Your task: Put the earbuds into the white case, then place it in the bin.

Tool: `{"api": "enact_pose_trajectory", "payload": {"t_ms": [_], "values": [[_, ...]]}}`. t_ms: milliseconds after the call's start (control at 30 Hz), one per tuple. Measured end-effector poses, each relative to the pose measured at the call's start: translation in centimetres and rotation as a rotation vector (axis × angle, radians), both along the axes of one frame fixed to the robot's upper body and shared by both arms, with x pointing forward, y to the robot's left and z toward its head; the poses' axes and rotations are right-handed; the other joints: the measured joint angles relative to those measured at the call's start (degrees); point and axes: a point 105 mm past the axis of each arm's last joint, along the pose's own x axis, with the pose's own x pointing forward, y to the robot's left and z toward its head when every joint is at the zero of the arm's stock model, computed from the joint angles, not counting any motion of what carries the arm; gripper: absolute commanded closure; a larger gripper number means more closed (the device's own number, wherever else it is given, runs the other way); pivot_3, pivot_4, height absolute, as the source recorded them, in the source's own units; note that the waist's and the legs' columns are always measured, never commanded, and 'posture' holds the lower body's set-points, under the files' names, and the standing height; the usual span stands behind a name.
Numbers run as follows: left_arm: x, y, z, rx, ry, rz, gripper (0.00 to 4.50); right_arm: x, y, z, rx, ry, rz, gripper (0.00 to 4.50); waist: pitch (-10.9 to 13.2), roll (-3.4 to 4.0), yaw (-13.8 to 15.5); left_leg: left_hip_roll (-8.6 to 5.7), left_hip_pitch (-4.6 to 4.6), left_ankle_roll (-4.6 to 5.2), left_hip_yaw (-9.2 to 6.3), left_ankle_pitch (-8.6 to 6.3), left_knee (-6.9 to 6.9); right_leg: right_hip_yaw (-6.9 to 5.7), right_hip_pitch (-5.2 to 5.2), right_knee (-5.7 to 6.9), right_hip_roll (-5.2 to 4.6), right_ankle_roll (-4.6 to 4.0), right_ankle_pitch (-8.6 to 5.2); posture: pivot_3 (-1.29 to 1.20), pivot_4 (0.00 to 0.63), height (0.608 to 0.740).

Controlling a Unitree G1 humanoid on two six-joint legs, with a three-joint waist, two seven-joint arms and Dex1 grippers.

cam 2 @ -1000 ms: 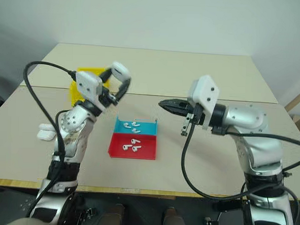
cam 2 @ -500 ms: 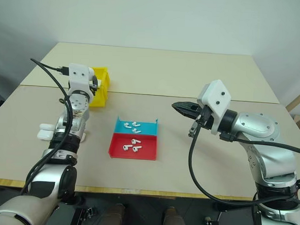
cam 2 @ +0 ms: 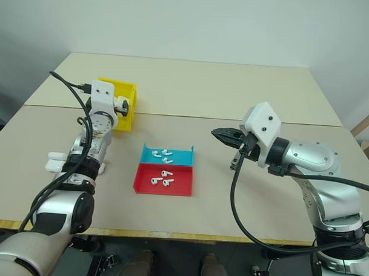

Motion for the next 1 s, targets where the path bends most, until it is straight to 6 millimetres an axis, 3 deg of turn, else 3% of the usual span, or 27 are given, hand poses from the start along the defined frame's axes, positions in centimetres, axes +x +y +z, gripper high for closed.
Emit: {"api": "enact_pose_trajectory", "payload": {"t_ms": [267,467,633,833,1000], "values": [[-0.6,-1.2,2.1,-0.012,-0.094,-0.094,0.02,0.0,0.0,-0.1,-0.002,0.002,-0.001,4.5,0.0,0.0,0.0,0.0,-0.01,-0.01,0.0,0.0,0.0,0.0,-0.01,0.0,-0.01,0.0,0.0,0.0,0.15,0.74],[-2.5,-2.0,3.5,-0.04,-0.152,-0.201,0.02,0.0,0.0,0.0,0.0,0.003,0.001,4.5,0.0,0.0,-0.4,0.02,0.0,-0.01,0.0,0.0,0.0,0.01,-0.02,0.02,0.0,0.0,0.0,0.0,0.15,0.74],[-6.8,-2.3,3.9,-0.029,-0.16,-0.448,0.02,-0.7,-0.5,0.1,-0.027,0.007,0.021,4.5,0.0,0.01,-0.7,0.07,0.0,-0.01,0.01,0.0,-0.02,0.02,-0.03,0.02,0.01,-0.01,0.0,0.0,0.15,0.74],[-14.7,-3.1,2.7,0.028,-0.093,-0.817,0.02,-3.4,-2.7,-1.8,-0.099,0.143,0.109,4.5,0.0,0.01,-0.2,0.11,0.13,0.0,0.07,0.0,0.03,0.02,0.1,0.02,0.01,-0.04,0.01,0.0,0.15,0.74],[-18.7,-2.5,1.5,-0.019,-0.045,-0.909,0.02,-5.1,-3.6,-3.2,-0.17,0.247,0.2,4.5,0.0,0.01,-0.3,0.16,0.43,0.05,0.19,0.05,0.07,0.1,0.37,-0.02,0.03,0.02,-0.03,0.0,0.15,0.74]]}}
